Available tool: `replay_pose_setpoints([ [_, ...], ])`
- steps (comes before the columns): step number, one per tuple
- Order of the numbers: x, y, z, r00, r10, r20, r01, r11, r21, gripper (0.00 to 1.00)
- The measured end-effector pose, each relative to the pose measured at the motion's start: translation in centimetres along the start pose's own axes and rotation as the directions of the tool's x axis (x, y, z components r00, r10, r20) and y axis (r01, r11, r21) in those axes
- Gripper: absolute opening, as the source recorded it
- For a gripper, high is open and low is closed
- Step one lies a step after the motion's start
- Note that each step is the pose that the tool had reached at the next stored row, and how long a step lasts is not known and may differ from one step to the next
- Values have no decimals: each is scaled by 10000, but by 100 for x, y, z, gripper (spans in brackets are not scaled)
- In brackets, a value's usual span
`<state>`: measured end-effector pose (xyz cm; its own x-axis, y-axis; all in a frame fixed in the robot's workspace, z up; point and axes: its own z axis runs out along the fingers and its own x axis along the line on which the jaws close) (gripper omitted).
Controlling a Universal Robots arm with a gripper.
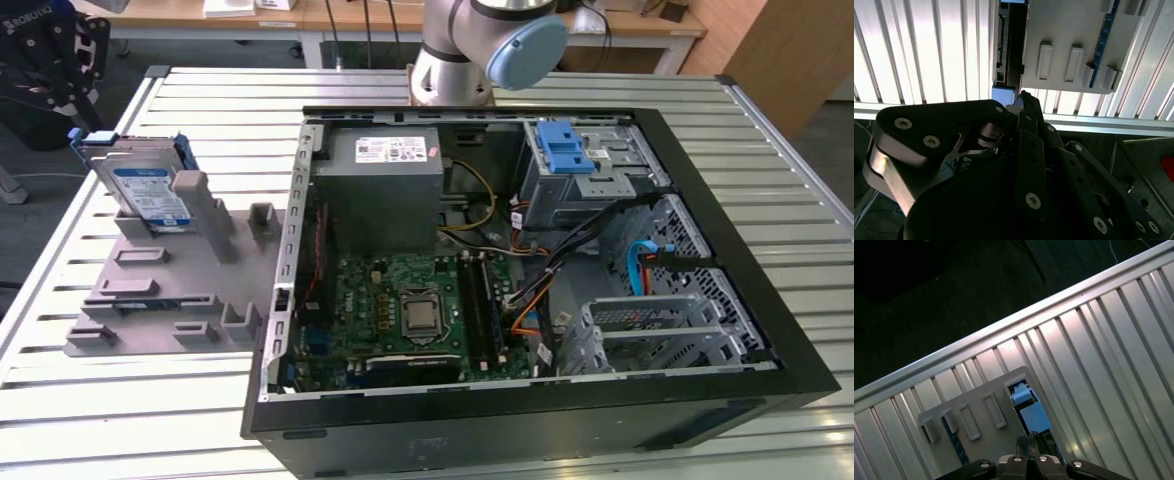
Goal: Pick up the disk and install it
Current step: 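Pick up the disk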
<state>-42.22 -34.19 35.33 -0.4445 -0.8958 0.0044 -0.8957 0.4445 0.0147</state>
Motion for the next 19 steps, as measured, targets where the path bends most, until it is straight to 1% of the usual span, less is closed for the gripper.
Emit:
replay_pose_setpoints([
  [2,0,0,0,10000,-48,-1,48,10000,1,11],
  [5,0,0,0,9997,-259,-3,259,9997,3,11],
  [8,0,0,0,9977,-677,-1,677,9977,5,11],
  [10,0,0,0,9948,-1018,0,1018,9948,4,11],
  [12,0,0,0,9906,-1366,-4,1366,9906,4,11],
  [14,0,0,-1,9851,-1719,-8,1719,9851,3,11],
  [16,0,0,0,9783,-2071,-12,2071,9783,4,11],
  [18,0,0,0,9703,-2420,-15,2420,9703,3,11],
  [19,-1,0,1,9675,-2530,-15,2530,9675,4,11],
])
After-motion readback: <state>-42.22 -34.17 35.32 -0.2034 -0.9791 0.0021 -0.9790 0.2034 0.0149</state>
